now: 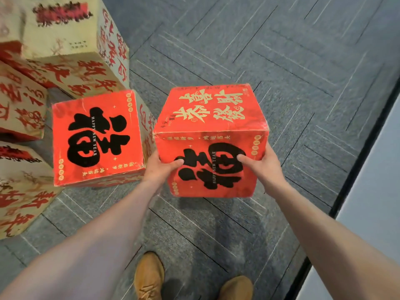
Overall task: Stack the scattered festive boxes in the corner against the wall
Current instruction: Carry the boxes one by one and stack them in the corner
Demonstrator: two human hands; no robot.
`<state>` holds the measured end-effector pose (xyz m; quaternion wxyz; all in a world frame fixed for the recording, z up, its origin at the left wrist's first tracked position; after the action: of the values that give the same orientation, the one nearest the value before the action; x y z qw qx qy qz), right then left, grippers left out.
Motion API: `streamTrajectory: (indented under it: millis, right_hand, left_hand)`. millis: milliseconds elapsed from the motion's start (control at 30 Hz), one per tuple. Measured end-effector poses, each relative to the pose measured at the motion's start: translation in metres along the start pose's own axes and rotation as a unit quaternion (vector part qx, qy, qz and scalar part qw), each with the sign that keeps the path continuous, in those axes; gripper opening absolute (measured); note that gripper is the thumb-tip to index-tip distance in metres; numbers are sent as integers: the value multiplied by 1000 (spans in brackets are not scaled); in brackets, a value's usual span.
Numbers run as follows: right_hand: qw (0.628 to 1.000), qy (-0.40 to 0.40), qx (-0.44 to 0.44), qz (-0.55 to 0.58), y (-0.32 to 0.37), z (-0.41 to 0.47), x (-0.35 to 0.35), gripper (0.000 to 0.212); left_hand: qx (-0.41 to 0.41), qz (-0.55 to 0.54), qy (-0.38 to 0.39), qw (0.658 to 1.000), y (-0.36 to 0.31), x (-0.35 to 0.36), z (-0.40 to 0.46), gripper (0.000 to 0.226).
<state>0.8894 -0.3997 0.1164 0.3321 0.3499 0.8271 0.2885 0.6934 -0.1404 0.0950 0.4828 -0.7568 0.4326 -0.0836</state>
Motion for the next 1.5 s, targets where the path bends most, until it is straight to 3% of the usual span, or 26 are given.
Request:
streamTrajectory:
  millis: [200,400,700,933,1167,1367,1500]
  right_hand:
    - [1000,-3,-29,8,119,-38,-37,52]
    - [994,-18,-109,11,305,-104,-69,48]
    - [963,5,-269,-20,626,-264,-85,56]
    - [925,42,-378,-13,842,-416,-28,52]
    - [869,133,-477,21,972,-550,81,51]
    - [816,248,-522,15,1018,-642,206,64]
    - [779,341,-526,4,1020,-707,284,55]
  left_hand:
    - [36,-49,10,998,-122,-35,-20,53]
    - [118,-61,-11,991,-301,-112,-50,49]
    - [239,-68,-83,965,-581,-304,-132,49]
    - [325,-104,-166,925,-738,-499,-236,45]
    - [376,-121,-271,878,-784,-689,-340,56]
    - [355,-136,-391,838,-745,-813,-433,51]
    - [318,-122,-488,804,-698,-866,-510,53]
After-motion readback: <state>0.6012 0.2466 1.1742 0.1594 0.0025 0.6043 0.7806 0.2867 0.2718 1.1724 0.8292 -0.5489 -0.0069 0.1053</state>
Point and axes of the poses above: each hand's wrist, its own z-axis towards the middle knuckle, its own x-axis out of the palm, y = z × x, the point moved 8 cm from there along z, towards the middle knuckle, and after that the axes turned 9 degrees about x, right-handed, at the moved point
